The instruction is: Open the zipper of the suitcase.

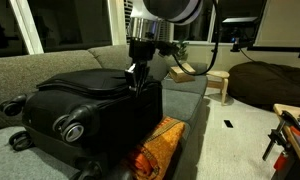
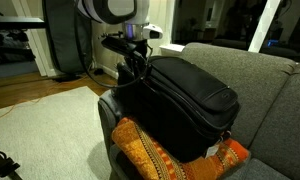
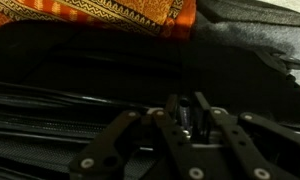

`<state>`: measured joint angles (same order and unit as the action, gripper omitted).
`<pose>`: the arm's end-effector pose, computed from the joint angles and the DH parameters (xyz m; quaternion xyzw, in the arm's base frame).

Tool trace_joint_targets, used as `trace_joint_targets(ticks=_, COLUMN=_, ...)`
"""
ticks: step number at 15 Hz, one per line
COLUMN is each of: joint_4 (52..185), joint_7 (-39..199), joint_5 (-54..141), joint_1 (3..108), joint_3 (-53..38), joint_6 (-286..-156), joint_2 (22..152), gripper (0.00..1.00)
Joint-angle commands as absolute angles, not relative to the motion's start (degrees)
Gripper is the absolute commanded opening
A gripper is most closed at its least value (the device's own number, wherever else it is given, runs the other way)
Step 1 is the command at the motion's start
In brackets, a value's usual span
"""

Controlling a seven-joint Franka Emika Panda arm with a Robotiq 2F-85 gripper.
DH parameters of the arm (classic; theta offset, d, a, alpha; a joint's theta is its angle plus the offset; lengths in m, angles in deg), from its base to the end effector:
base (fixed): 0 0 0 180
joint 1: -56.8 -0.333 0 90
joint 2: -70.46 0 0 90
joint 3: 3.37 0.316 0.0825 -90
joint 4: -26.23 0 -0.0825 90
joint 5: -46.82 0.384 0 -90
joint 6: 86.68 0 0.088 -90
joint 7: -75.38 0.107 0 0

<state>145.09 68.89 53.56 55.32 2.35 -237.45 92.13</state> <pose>0.6025 0.0715 0.2634 -0.9926 -0.0651 -0.0889 0.0517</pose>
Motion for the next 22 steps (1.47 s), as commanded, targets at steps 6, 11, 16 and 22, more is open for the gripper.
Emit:
trace_joint_targets(ticks=6, joint_4=147.0, joint_7=70.2, joint_5=51.4, joint_1=56.7, joint_3=-1.9, joint_6=-239.2, joint_2=91.2, gripper=0.05)
trace_joint_targets(ticks=11, joint_4=145.3, joint_7=70.2, joint_5=50.7, joint_1=57.7, joint_3=-4.2, joint_6=-238.5, joint_2=92.6, gripper=0.05)
trace_joint_targets(ticks=16, joint_4=142.8, joint_7=69.3, joint_5=50.7, joint_1=60.1, joint_3=-5.6, joint_6=-237.4, joint_2=95.1, gripper=0.05)
trace_joint_targets(ticks=22, joint_4=139.7, joint_7=67.8, joint_5=51.2, joint_1=63.2, joint_3=-6.0, joint_6=-236.3, joint_2=98.1, gripper=0.05)
